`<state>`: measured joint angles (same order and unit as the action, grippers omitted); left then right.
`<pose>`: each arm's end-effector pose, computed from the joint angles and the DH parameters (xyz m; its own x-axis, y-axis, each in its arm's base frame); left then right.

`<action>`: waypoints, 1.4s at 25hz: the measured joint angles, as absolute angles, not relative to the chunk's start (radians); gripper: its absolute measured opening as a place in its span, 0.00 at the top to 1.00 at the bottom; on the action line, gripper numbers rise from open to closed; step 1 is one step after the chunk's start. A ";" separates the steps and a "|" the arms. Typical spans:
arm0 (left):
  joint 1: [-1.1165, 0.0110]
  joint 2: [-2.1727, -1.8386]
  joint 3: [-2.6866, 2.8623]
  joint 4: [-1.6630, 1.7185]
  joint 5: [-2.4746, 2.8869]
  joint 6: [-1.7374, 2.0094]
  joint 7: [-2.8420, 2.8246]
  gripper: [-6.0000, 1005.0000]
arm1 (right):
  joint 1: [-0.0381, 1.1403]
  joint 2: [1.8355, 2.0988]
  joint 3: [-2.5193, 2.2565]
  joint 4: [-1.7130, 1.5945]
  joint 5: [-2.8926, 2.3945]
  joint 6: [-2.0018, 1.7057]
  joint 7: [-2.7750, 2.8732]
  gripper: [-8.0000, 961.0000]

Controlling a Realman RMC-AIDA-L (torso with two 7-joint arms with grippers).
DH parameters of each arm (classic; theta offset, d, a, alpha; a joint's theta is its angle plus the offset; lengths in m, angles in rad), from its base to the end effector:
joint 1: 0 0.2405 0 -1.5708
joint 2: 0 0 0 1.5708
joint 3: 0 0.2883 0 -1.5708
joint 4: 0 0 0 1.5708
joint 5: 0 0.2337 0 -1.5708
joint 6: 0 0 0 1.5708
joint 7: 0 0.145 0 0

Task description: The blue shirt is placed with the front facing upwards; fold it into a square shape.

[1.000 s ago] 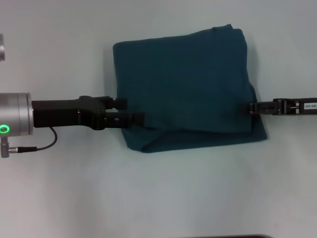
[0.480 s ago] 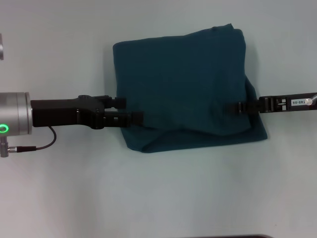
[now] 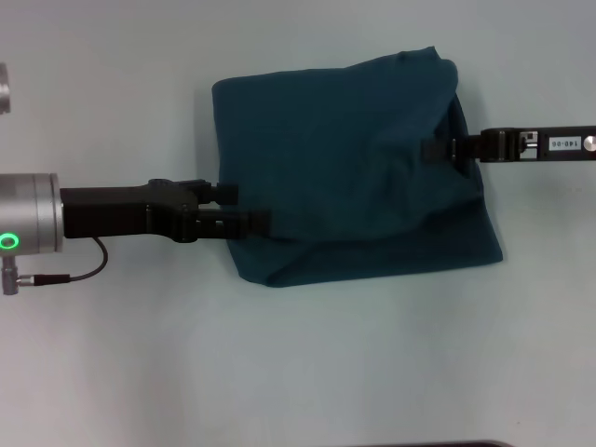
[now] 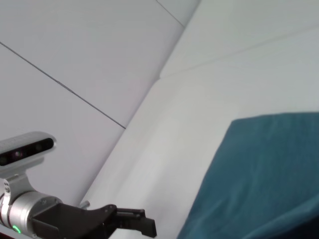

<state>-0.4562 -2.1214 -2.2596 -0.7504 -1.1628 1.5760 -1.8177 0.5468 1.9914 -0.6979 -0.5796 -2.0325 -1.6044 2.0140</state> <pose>-0.2905 0.3372 -0.0443 0.6093 0.6771 0.4127 0.6994 -0.7041 0.1226 0.3161 0.3624 0.0039 0.3822 -0.8215 -0.4231 -0.8499 -0.4922 0.1879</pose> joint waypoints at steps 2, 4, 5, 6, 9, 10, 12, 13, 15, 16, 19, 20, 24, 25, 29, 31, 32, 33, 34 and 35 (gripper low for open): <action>-0.458 -2.121 -2.260 -0.748 -1.163 1.576 -1.818 0.07 | 0.558 1.993 -0.698 -0.580 -2.025 -1.603 2.010 0.84; -0.458 -2.121 -2.259 -0.747 -1.163 1.575 -1.818 0.07 | 0.564 1.996 -0.698 -0.580 -2.016 -1.596 2.009 0.92; -0.459 -2.121 -2.259 -0.747 -1.163 1.575 -1.818 0.07 | 0.567 1.997 -0.698 -0.580 -2.009 -1.590 2.008 0.97; -0.459 -2.121 -2.259 -0.747 -1.163 1.575 -1.818 0.07 | 0.570 1.998 -0.698 -0.581 -2.000 -1.583 2.008 0.97; -0.459 -2.120 -2.260 -0.747 -1.163 1.575 -1.817 0.07 | 0.574 2.001 -0.697 -0.581 -1.983 -1.554 2.004 0.97; -0.459 -2.119 -2.260 -0.747 -1.163 1.575 -1.817 0.07 | 0.575 2.002 -0.695 -0.581 -1.976 -1.543 2.002 0.97; -0.459 -2.119 -2.260 -0.747 -1.163 1.575 -1.817 0.07 | 0.575 2.003 -0.692 -0.581 -1.966 -1.522 1.996 0.97; -0.459 -2.119 -2.261 -0.747 -1.163 1.575 -1.817 0.07 | 0.575 2.004 -0.690 -0.581 -1.961 -1.514 1.993 0.97; -0.459 -2.119 -2.263 -0.747 -1.163 1.575 -1.816 0.07 | 0.572 2.005 -0.686 -0.581 -1.946 -1.500 1.983 0.97; -0.459 -2.118 -2.264 -0.746 -1.163 1.575 -1.816 0.07 | 0.569 2.006 -0.684 -0.581 -1.935 -1.495 1.977 0.97; -0.459 -2.118 -2.265 -0.745 -1.163 1.574 -1.816 0.07 | 0.565 2.007 -0.672 -0.581 -1.912 -1.481 1.959 0.97; -0.459 -2.118 -2.265 -0.745 -1.163 1.574 -1.816 0.07 | 0.566 2.007 -0.667 -0.581 -1.911 -1.473 1.957 0.97; -0.459 -2.118 -2.263 -0.745 -1.163 1.567 -1.816 0.07 | 0.576 2.015 -0.668 -0.581 -1.912 -1.421 1.957 0.97; -0.459 -2.118 -2.262 -0.745 -1.163 1.565 -1.816 0.07 | 0.579 2.018 -0.675 -0.581 -1.916 -1.409 1.956 0.97; -0.459 -2.118 -2.259 -0.745 -1.163 1.563 -1.816 0.07 | 0.587 2.022 -0.702 -0.576 -1.923 -1.374 1.956 0.97; -0.459 -2.118 -2.259 -0.745 -1.163 1.562 -1.816 0.07 | 0.587 2.022 -0.707 -0.573 -1.923 -1.361 1.956 0.97; -0.459 -2.118 -2.259 -0.745 -1.163 1.562 -1.816 0.07 | 0.587 2.022 -0.708 -0.573 -1.923 -1.358 1.956 0.97; -0.459 -2.118 -2.259 -0.745 -1.163 1.562 -1.816 0.07 | 0.586 2.022 -0.709 -0.573 -1.923 -1.357 1.956 0.97; -0.459 -2.118 -2.259 -0.745 -1.163 1.562 -1.816 0.07 | 0.585 2.023 -0.709 -0.572 -1.923 -1.357 1.956 0.97; -0.459 -2.118 -2.259 -0.745 -1.163 1.562 -1.816 0.07 | 0.584 2.023 -0.710 -0.572 -1.923 -1.357 1.956 0.97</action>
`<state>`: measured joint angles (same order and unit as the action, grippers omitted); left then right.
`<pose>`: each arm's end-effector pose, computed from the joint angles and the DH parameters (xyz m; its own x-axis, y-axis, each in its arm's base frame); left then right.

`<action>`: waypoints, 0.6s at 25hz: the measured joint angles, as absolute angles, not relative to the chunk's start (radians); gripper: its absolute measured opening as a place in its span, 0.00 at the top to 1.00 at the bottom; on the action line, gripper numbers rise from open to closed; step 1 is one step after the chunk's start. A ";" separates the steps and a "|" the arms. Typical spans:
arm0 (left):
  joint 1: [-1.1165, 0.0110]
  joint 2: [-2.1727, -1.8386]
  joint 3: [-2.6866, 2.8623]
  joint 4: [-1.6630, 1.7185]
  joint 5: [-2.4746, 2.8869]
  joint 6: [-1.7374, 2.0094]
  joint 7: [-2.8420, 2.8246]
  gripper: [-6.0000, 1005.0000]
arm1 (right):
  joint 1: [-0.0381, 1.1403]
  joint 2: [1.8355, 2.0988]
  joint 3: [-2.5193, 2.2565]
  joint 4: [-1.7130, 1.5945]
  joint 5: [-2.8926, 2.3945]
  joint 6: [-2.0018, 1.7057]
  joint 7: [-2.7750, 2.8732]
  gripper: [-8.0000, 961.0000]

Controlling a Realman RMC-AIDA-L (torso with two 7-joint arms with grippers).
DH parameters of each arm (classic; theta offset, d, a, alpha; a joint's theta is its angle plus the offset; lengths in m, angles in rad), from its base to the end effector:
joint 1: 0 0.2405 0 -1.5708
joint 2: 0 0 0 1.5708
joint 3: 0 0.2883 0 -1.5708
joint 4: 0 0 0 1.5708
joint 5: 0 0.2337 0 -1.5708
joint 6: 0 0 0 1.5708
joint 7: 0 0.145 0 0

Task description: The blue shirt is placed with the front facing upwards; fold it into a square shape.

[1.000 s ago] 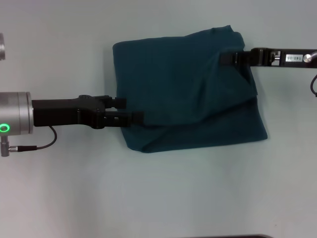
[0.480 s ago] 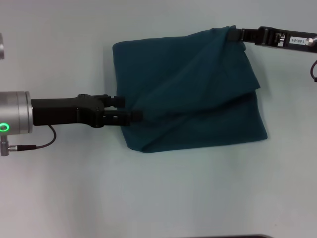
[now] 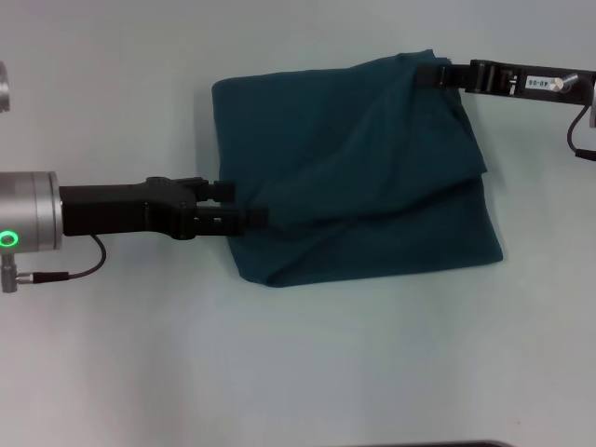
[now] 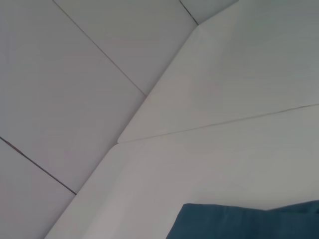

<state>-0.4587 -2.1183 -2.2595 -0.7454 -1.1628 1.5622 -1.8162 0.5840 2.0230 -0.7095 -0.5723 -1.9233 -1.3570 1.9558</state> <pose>-0.2920 0.3394 -0.0440 0.6090 0.6765 0.4141 0.7041 -0.7015 0.1106 0.3074 0.4038 -0.0024 0.3727 -0.7209 -0.5843 -0.8723 -0.4870 0.0444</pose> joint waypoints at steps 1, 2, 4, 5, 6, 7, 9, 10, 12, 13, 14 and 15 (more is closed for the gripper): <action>-0.459 -2.118 -2.260 -0.745 -1.163 1.562 -1.816 0.07 | 0.583 2.023 -0.710 -0.572 -1.923 -1.358 1.956 0.96; -0.459 -2.118 -2.260 -0.745 -1.163 1.562 -1.816 0.07 | 0.581 2.023 -0.710 -0.572 -1.924 -1.360 1.956 0.96; -0.459 -2.117 -2.260 -0.745 -1.163 1.562 -1.816 0.07 | 0.578 2.023 -0.712 -0.572 -1.930 -1.365 1.957 0.96; -0.459 -2.117 -2.260 -0.745 -1.163 1.562 -1.816 0.07 | 0.576 2.023 -0.712 -0.572 -1.934 -1.366 1.959 0.96; -0.459 -2.117 -2.260 -0.745 -1.163 1.562 -1.816 0.07 | 0.573 2.022 -0.712 -0.572 -1.940 -1.366 1.961 0.95; -0.459 -2.117 -2.260 -0.745 -1.163 1.562 -1.816 0.07 | 0.569 2.019 -0.712 -0.572 -1.947 -1.366 1.961 0.93; -0.460 -2.117 -2.262 -0.746 -1.163 1.562 -1.816 0.07 | 0.561 2.016 -0.712 -0.571 -1.960 -1.364 1.961 0.91; -0.460 -2.117 -2.262 -0.746 -1.163 1.563 -1.816 0.07 | 0.556 2.014 -0.710 -0.571 -1.969 -1.364 1.960 0.89; -0.460 -2.117 -2.261 -0.745 -1.163 1.563 -1.816 0.07 | 0.541 2.010 -0.705 -0.573 -1.981 -1.365 1.961 0.86; -0.460 -2.117 -2.260 -0.746 -1.163 1.563 -1.816 0.07 | 0.533 2.008 -0.703 -0.576 -1.982 -1.368 1.962 0.85; -0.460 -2.117 -2.260 -0.745 -1.163 1.563 -1.817 0.07 | 0.521 2.004 -0.701 -0.579 -1.982 -1.374 1.963 0.84; -0.460 -2.117 -2.260 -0.746 -1.163 1.563 -1.817 0.07 | 0.512 1.996 -0.695 -0.580 -1.980 -1.388 1.965 0.82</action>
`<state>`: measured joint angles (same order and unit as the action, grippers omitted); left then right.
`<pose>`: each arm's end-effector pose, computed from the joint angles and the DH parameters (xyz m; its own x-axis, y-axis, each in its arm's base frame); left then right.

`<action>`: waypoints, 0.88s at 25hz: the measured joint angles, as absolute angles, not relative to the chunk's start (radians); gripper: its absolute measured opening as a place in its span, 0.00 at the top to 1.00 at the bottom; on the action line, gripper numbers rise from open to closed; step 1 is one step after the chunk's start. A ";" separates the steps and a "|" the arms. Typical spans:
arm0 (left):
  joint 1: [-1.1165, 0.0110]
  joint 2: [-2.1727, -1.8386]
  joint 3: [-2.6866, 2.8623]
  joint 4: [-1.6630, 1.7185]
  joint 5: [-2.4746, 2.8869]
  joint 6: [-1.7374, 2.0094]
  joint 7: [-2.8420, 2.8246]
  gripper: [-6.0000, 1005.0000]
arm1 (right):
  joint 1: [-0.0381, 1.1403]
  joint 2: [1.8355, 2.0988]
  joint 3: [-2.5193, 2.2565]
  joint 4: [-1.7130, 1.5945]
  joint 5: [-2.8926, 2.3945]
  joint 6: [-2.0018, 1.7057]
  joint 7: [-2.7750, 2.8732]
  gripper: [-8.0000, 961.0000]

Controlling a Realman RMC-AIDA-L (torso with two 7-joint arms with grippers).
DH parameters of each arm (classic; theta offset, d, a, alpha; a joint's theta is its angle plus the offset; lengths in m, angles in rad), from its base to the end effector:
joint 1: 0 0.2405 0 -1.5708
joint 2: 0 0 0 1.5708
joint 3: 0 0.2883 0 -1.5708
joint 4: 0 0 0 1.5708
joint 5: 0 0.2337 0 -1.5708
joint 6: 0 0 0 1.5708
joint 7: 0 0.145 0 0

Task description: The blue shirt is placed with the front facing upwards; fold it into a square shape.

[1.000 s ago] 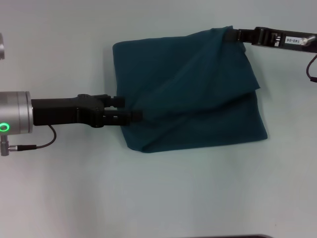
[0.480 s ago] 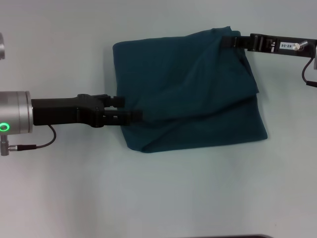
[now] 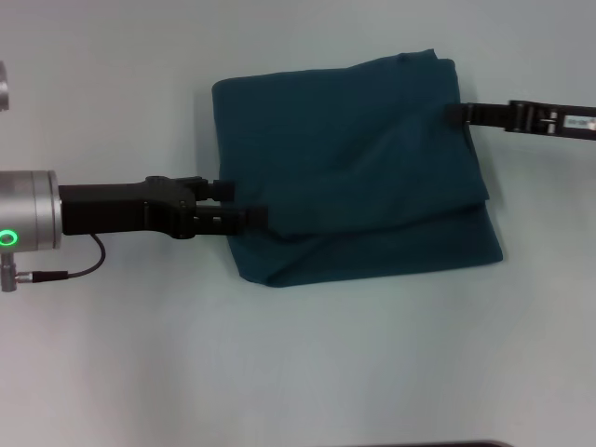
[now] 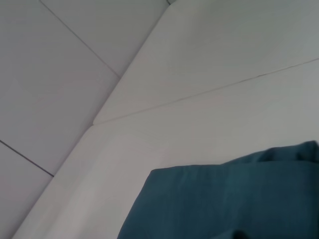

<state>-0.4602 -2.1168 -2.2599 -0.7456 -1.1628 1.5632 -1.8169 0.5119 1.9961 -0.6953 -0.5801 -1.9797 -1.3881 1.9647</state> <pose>-0.2918 0.3399 -0.0432 0.6100 0.6758 0.4137 0.7033 -0.7023 0.1101 0.3434 0.3781 0.0092 0.3494 -0.7605 -0.5473 -0.9036 -0.4280 0.0179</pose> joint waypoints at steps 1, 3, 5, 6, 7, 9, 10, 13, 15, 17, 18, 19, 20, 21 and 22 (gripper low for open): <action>-0.460 -2.117 -2.260 -0.746 -1.163 1.563 -1.817 0.07 | 0.504 1.988 -0.689 -0.581 -1.977 -1.404 1.965 0.81; -0.461 -2.117 -2.259 -0.746 -1.163 1.565 -1.817 0.07 | 0.494 1.973 -0.670 -0.581 -1.976 -1.457 1.966 0.74; -0.462 -2.117 -2.258 -0.745 -1.163 1.566 -1.818 0.07 | 0.485 1.955 -0.639 -0.582 -1.976 -1.509 1.971 0.67; -0.463 -2.117 -2.258 -0.745 -1.163 1.567 -1.819 0.07 | 0.481 1.948 -0.623 -0.583 -1.976 -1.528 1.978 0.64; -0.464 -2.117 -2.258 -0.744 -1.163 1.569 -1.819 0.07 | 0.479 1.940 -0.607 -0.585 -1.976 -1.538 1.988 0.60; -0.465 -2.117 -2.258 -0.744 -1.163 1.572 -1.819 0.07 | 0.477 1.929 -0.590 -0.590 -1.978 -1.538 2.013 0.50; -0.467 -2.117 -2.258 -0.744 -1.163 1.573 -1.818 0.07 | 0.479 1.926 -0.586 -0.592 -1.978 -1.533 2.021 0.46; -0.470 -2.120 -2.257 -0.744 -1.163 1.574 -1.818 0.07 | 0.496 1.925 -0.577 -0.596 -1.978 -1.494 2.025 0.35; -0.476 -2.123 -2.257 -0.744 -1.163 1.574 -1.817 0.07 | 0.514 1.930 -0.574 -0.598 -1.978 -1.457 2.025 0.35; -0.484 -2.127 -2.257 -0.744 -1.166 1.570 -1.817 0.07 | 0.534 1.936 -0.577 -0.598 -1.981 -1.423 2.026 0.35; -0.487 -2.129 -2.258 -0.744 -1.167 1.568 -1.817 0.07 | 0.544 1.941 -0.579 -0.598 -1.982 -1.411 2.026 0.35; -0.492 -2.134 -2.263 -0.746 -1.170 1.564 -1.817 0.07 | 0.554 1.946 -0.581 -0.598 -1.985 -1.403 2.026 0.35; -0.496 -2.138 -2.266 -0.748 -1.172 1.561 -1.816 0.07 | 0.564 1.951 -0.582 -0.598 -1.990 -1.398 2.027 0.35; -0.502 -2.141 -2.269 -0.748 -1.172 1.554 -1.816 0.07 | 0.573 1.953 -0.583 -0.598 -1.997 -1.390 2.027 0.35; -0.508 -2.144 -2.270 -0.748 -1.172 1.545 -1.816 0.07 | 0.582 1.956 -0.584 -0.598 -2.009 -1.381 2.028 0.35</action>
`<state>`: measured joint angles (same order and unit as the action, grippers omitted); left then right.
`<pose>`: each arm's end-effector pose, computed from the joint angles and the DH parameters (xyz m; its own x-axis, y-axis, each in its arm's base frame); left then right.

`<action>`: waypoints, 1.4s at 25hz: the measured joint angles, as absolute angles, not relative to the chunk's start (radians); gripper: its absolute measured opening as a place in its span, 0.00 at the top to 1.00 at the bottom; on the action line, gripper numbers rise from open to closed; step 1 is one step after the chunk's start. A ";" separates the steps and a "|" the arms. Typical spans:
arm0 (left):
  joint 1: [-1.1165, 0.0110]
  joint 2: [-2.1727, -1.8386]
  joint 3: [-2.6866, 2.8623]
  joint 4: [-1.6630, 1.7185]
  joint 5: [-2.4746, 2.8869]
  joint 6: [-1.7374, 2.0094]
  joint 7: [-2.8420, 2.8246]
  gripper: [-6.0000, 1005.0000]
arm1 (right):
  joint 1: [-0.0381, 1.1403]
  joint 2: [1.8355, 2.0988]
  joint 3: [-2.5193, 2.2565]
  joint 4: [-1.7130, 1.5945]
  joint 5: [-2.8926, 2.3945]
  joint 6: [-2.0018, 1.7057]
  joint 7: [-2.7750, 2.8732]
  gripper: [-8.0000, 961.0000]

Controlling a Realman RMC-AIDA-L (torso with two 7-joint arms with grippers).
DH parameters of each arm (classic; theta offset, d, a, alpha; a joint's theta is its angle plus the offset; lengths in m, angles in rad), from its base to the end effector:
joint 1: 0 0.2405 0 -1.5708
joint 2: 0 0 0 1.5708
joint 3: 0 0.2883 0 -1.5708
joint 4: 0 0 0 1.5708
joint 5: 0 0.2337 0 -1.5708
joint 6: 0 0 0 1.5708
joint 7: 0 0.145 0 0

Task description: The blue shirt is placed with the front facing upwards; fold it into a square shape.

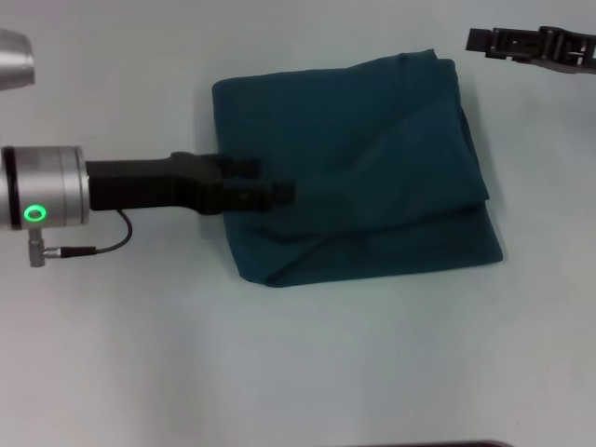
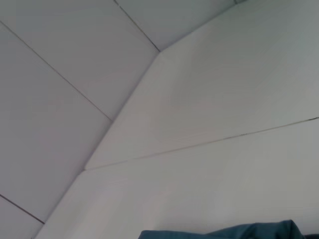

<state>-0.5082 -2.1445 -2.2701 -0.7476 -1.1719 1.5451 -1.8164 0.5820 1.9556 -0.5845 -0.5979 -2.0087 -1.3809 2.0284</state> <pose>-0.2690 0.3535 -0.0522 0.6224 0.6472 0.4402 0.6743 -0.7289 0.1182 0.3311 0.4107 0.0476 0.3239 -0.7154 -0.6191 -0.9126 -0.4087 -0.0051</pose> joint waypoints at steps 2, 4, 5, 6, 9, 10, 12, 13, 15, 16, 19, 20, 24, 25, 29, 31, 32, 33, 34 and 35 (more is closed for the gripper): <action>-0.520 -2.150 -2.270 -0.745 -1.171 1.516 -1.816 0.07 | 0.598 1.962 -0.588 -0.598 -2.036 -1.357 2.037 0.35; -0.526 -2.158 -2.270 -0.746 -1.172 1.482 -1.816 0.07 | 0.609 1.967 -0.592 -0.597 -2.055 -1.342 2.045 0.35; -0.529 -2.159 -2.269 -0.746 -1.173 1.468 -1.816 0.07 | 0.613 1.969 -0.593 -0.595 -2.057 -1.340 2.045 0.35; -0.534 -2.162 -2.267 -0.745 -1.173 1.451 -1.816 0.07 | 0.616 1.971 -0.594 -0.594 -2.058 -1.340 2.044 0.35; -0.552 -2.162 -2.262 -0.732 -1.173 1.431 -1.816 0.07 | 0.621 1.979 -0.595 -0.596 -2.059 -1.360 2.042 0.36; -0.555 -2.162 -2.261 -0.730 -1.173 1.428 -1.816 0.07 | 0.622 1.980 -0.595 -0.598 -2.059 -1.372 2.042 0.36; -0.558 -2.162 -2.260 -0.730 -1.173 1.425 -1.816 0.08 | 0.623 1.981 -0.597 -0.600 -2.059 -1.401 2.042 0.36; -0.558 -2.162 -2.260 -0.730 -1.171 1.424 -1.816 0.08 | 0.621 1.980 -0.597 -0.600 -2.059 -1.415 2.042 0.36; -0.558 -2.161 -2.260 -0.729 -1.169 1.424 -1.816 0.08 | 0.613 1.976 -0.599 -0.600 -2.060 -1.447 2.040 0.36; -0.557 -2.160 -2.259 -0.730 -1.168 1.423 -1.816 0.08 | 0.608 1.974 -0.601 -0.600 -2.061 -1.462 2.039 0.37; -0.552 -2.159 -2.260 -0.729 -1.166 1.421 -1.816 0.08 | 0.588 1.968 -0.617 -0.600 -2.062 -1.487 2.038 0.38; -0.551 -2.159 -2.260 -0.729 -1.166 1.421 -1.816 0.08 | 0.579 1.967 -0.623 -0.600 -2.062 -1.491 2.038 0.39; -0.549 -2.159 -2.260 -0.730 -1.166 1.421 -1.816 0.07 | 0.548 1.963 -0.629 -0.601 -2.063 -1.495 2.038 0.40; -0.549 -2.159 -2.260 -0.730 -1.166 1.421 -1.816 0.07 | 0.542 1.962 -0.630 -0.602 -2.063 -1.495 2.038 0.41; -0.549 -2.159 -2.260 -0.730 -1.166 1.423 -1.816 0.07 | 0.525 1.960 -0.638 -0.598 -2.063 -1.495 2.032 0.43; -0.549 -2.159 -2.260 -0.730 -1.166 1.424 -1.816 0.07 | 0.524 1.963 -0.644 -0.588 -2.063 -1.489 2.022 0.44; -0.549 -2.159 -2.260 -0.730 -1.166 1.424 -1.816 0.07 | 0.524 1.967 -0.648 -0.584 -2.064 -1.485 2.017 0.44; -0.549 -2.159 -2.260 -0.730 -1.166 1.424 -1.816 0.07 | 0.525 1.971 -0.653 -0.582 -2.064 -1.485 2.013 0.45; -0.549 -2.159 -2.260 -0.730 -1.166 1.424 -1.816 0.07 | 0.526 1.974 -0.658 -0.581 -2.065 -1.483 2.011 0.45; -0.549 -2.160 -2.260 -0.730 -1.166 1.426 -1.816 0.07 | 0.528 1.977 -0.665 -0.581 -2.065 -1.481 2.010 0.46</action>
<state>-0.5491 -2.1596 -2.2595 -0.7298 -1.1657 1.4257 -1.8162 0.5277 1.9769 -0.6655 -0.5807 -2.0646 -1.4807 2.0099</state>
